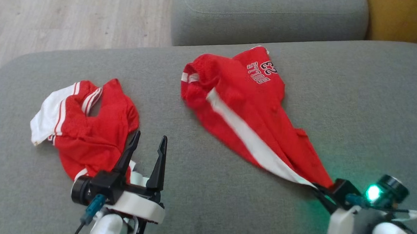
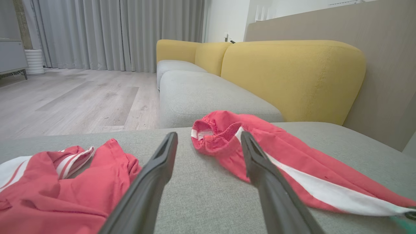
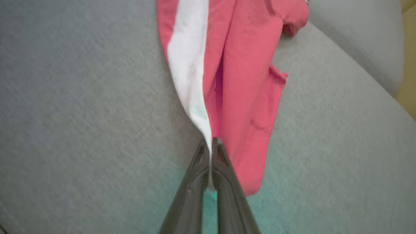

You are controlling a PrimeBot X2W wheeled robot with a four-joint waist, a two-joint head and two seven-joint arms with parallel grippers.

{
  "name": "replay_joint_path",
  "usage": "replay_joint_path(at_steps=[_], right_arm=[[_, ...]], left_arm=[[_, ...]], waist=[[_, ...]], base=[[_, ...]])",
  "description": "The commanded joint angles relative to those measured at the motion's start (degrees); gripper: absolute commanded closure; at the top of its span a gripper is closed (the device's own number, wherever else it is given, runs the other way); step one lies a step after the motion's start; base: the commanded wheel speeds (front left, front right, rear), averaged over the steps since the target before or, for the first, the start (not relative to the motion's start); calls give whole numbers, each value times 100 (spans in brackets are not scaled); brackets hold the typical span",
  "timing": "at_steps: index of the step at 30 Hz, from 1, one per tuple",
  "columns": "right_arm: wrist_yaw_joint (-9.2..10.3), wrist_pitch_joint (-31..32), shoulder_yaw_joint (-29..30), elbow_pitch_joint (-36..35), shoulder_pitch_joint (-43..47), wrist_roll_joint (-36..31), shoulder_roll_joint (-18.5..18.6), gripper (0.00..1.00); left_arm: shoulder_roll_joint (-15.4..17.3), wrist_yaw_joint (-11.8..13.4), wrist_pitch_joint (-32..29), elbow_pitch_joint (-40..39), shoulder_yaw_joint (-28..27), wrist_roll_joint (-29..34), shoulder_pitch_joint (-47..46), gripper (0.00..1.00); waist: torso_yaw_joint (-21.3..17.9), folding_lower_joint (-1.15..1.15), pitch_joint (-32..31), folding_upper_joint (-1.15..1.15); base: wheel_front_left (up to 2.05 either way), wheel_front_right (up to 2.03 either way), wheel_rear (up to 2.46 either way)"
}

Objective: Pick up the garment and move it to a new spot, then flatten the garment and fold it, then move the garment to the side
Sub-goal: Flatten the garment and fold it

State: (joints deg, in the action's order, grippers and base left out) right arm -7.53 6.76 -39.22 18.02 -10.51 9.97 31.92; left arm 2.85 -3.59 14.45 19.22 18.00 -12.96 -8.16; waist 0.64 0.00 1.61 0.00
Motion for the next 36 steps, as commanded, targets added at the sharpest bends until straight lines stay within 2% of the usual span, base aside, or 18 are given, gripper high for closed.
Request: replay_joint_path(at_steps=[1,7,12,13,14,15,18,22,27,29,32,36], right_arm=[[4,150,21,-205,-3,82,313,100],[4,487,309,-344,134,162,745,100],[4,529,650,-328,228,219,735,100],[4,510,746,-338,246,195,707,86],[4,493,877,-343,259,150,667,5],[4,467,1024,-342,276,94,620,0],[4,293,1538,-418,335,24,357,0],[4,-463,2339,-724,298,-169,-223,0],[4,-1616,2921,-1028,306,-295,-1325,0],[4,-1876,2899,-1085,336,-289,-1722,0],[4,-2056,2601,-997,313,-327,-2112,0],[4,-2127,2055,-467,20,-415,-2190,0]], left_arm=[[3,-15,55,-200,-231,58,-234,0],[3,-22,55,-213,-213,50,-292,0],[3,-38,55,-204,-204,60,-327,0],[3,-42,55,-201,-201,63,-335,0],[3,-46,55,-195,-199,69,-345,0],[3,-51,55,-189,-196,76,-357,0],[3,-62,55,-173,-193,86,-397,0],[3,-61,55,-179,-193,69,-435,0],[3,-59,55,-176,-115,18,-481,0],[3,-53,55,-185,-75,4,-501,0],[3,-53,55,-185,-50,19,-539,0],[3,-75,55,-170,-16,30,-648,0]], waist=[[-50,0,24,0],[-122,0,99,0],[-123,0,141,0],[-119,0,149,0],[-112,0,159,0],[-101,0,169,0],[-53,0,188,0],[19,0,225,0],[184,0,285,0],[265,0,331,0],[374,0,431,0],[561,0,581,0]], base=[[0,0,0],[0,0,0],[0,0,0],[0,0,0],[0,0,0],[0,0,0],[0,0,0],[0,0,0],[0,0,0],[0,0,0],[0,0,0],[0,0,0]])
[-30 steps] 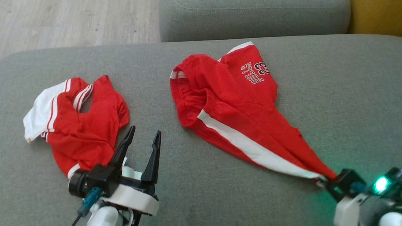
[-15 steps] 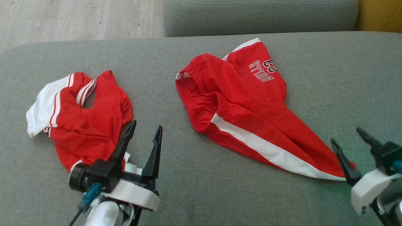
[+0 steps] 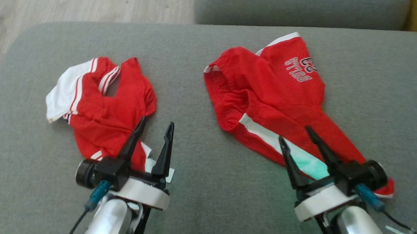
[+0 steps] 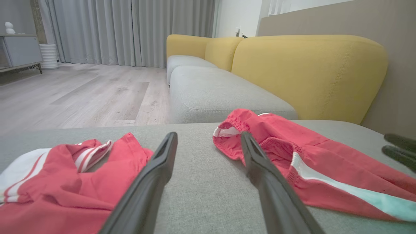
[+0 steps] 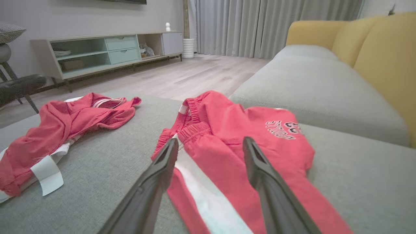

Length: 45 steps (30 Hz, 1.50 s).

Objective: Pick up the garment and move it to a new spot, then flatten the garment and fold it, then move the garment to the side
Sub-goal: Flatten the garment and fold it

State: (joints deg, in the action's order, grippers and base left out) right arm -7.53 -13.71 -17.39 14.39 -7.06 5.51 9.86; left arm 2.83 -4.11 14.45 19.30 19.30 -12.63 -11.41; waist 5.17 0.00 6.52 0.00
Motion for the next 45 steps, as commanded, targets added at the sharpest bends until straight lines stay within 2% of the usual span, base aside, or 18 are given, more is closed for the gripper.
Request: replay_joint_path(at_steps=[1,12,21,22,23,28,35,40,41,42,45], right_arm=[[4,-87,-210,53,-435,105,-33,0],[4,-73,-849,2009,-1637,349,-134,0],[4,-94,-1233,3001,-2095,671,-223,0],[4,-98,-1298,3077,-2134,716,-230,55],[4,-103,-1377,3125,-2162,767,-240,100],[4,-125,-1708,3002,-2187,1036,-233,100],[4,-128,-2392,2311,-1722,1415,10,100],[4,-128,-2965,2192,-1602,1809,238,100],[4,-128,-3045,2199,-1619,1867,270,88],[4,-128,-3102,2189,-1650,1889,299,1],[4,-129,-3097,2023,-1699,1940,342,0]], left_arm=[[5,-21,55,-178,-143,-15,-345,0],[5,22,55,-152,36,-129,-468,0],[5,43,55,-146,57,-145,-491,0],[5,44,55,-143,56,-143,-493,0],[5,43,55,-138,55,-141,-493,0],[5,57,55,-93,5,-121,-485,0],[5,50,55,-63,-48,-73,-340,0],[5,33,55,-49,-69,-36,-257,0],[5,29,55,-46,-76,-25,-244,0],[5,26,55,-42,-85,-14,-231,0],[5,18,55,-42,-113,9,-199,0]], waist=[[146,0,122,0],[526,0,351,0],[633,0,408,0],[638,0,410,0],[642,0,406,0],[599,0,312,0],[394,0,2,0],[247,0,-124,0],[217,0,-140,0],[187,0,-158,0],[90,0,-197,0]], base=[[0,0,0],[0,0,0],[0,0,0],[0,0,0],[0,0,0],[0,0,0],[0,0,0],[0,0,0],[0,0,0],[0,0,0],[0,0,0]])
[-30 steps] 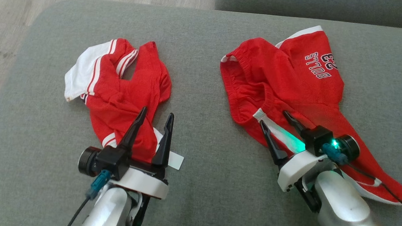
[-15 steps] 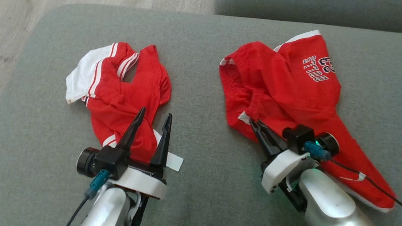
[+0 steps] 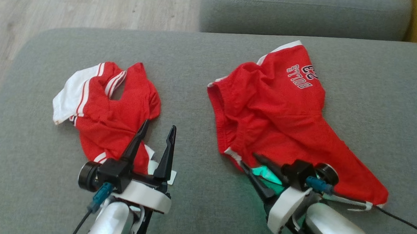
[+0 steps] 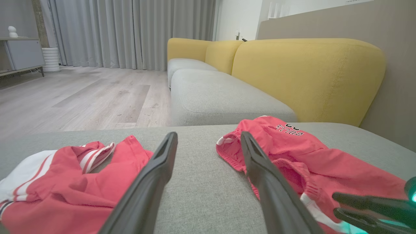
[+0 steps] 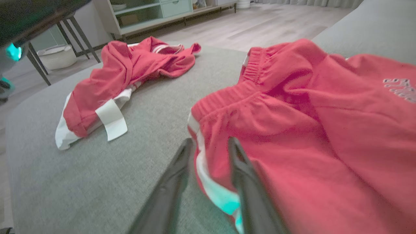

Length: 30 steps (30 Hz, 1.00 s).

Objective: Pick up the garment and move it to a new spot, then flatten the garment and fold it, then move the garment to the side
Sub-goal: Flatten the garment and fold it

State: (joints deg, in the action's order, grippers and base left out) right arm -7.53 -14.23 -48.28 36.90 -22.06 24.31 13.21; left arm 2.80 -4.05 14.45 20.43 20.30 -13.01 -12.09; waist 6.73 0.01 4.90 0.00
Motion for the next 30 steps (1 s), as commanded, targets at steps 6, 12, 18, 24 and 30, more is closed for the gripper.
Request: replay_joint_path(at_steps=[6,12,18,24,30], right_arm=[[4,-76,981,-894,80,-54,107,0],[4,-76,3261,-1496,1044,-1000,-186,0],[4,-76,4616,-2067,1890,-1838,-771,0],[4,-76,5062,-2501,2127,-2219,-1010,0],[4,-76,5157,-2649,2052,-1937,-1031,0]], left_arm=[[8,23,55,-192,-270,57,-43,0],[8,32,55,-241,-286,37,41,0],[8,45,55,-279,-210,-25,59,0],[8,46,55,-261,-154,-14,0,0],[23,-126,55,-5,99,171,-176,0]], waist=[[-261,-1,-152,0],[-427,-1,-247,0],[-485,-1,-232,0],[-515,-1,-63,0],[-493,-1,89,0]], base=[[0,0,0],[0,0,0],[0,0,0],[0,0,0],[0,0,0]])
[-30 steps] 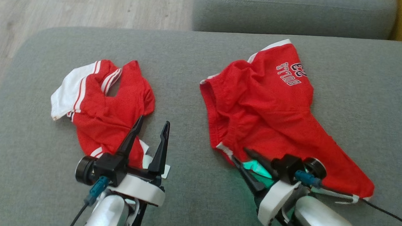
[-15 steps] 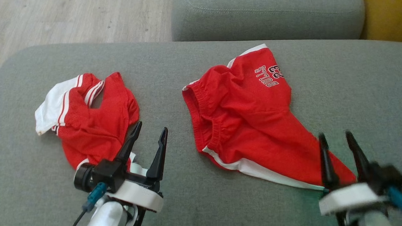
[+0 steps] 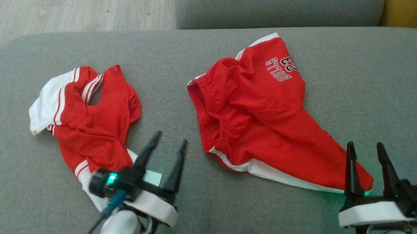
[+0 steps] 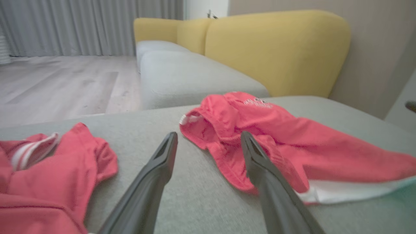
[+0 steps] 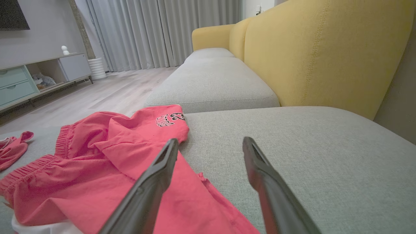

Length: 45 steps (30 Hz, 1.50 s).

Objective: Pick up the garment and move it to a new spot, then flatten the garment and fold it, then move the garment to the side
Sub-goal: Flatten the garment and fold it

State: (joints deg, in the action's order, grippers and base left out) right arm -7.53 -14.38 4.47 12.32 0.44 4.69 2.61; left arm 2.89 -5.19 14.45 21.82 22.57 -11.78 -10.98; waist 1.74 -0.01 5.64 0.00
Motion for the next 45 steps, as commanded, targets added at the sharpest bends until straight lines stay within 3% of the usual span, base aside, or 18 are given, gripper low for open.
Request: replay_joint_path(at_steps=[1,9,17,27,28,29,30,31,45], right_arm=[[4,-62,-102,-188,-194,63,29,0],[4,-62,-122,-108,-216,212,28,0],[4,-62,-189,-66,-328,257,27,0],[4,-62,-230,19,-427,291,27,0],[4,-62,-229,39,-425,293,27,0],[4,-62,-226,63,-422,287,27,0],[4,-62,-226,63,-422,287,27,0],[4,-62,-217,99,-413,249,27,0],[4,139,190,1457,-381,-121,27,0]], left_arm=[[47,-59,55,-13,-10,108,-331,0],[263,-220,-266,852,842,54,-864,0],[542,-228,-470,1098,1781,-435,-1475,0],[841,-229,-568,1283,2492,-1017,-1997,0],[859,-229,-565,1291,2542,-1072,-2022,7],[876,-229,-554,1298,2589,-1116,-2045,53],[876,-229,-554,1298,2589,-1116,-2045,53],[893,-229,-540,1304,2632,-1159,-2064,100],[1014,-180,-263,1166,2755,-1384,-1977,100]], waist=[[5,1,33,0],[-106,1,196,0],[-268,1,398,0],[-481,1,544,0],[-486,1,543,0],[-490,1,539,0],[-490,1,539,0],[-489,1,530,0],[-286,1,343,0]], base=[[0,0,0],[0,0,0],[0,0,0],[0,0,0],[0,0,0],[0,0,0],[0,0,0],[0,0,0],[0,0,0]])
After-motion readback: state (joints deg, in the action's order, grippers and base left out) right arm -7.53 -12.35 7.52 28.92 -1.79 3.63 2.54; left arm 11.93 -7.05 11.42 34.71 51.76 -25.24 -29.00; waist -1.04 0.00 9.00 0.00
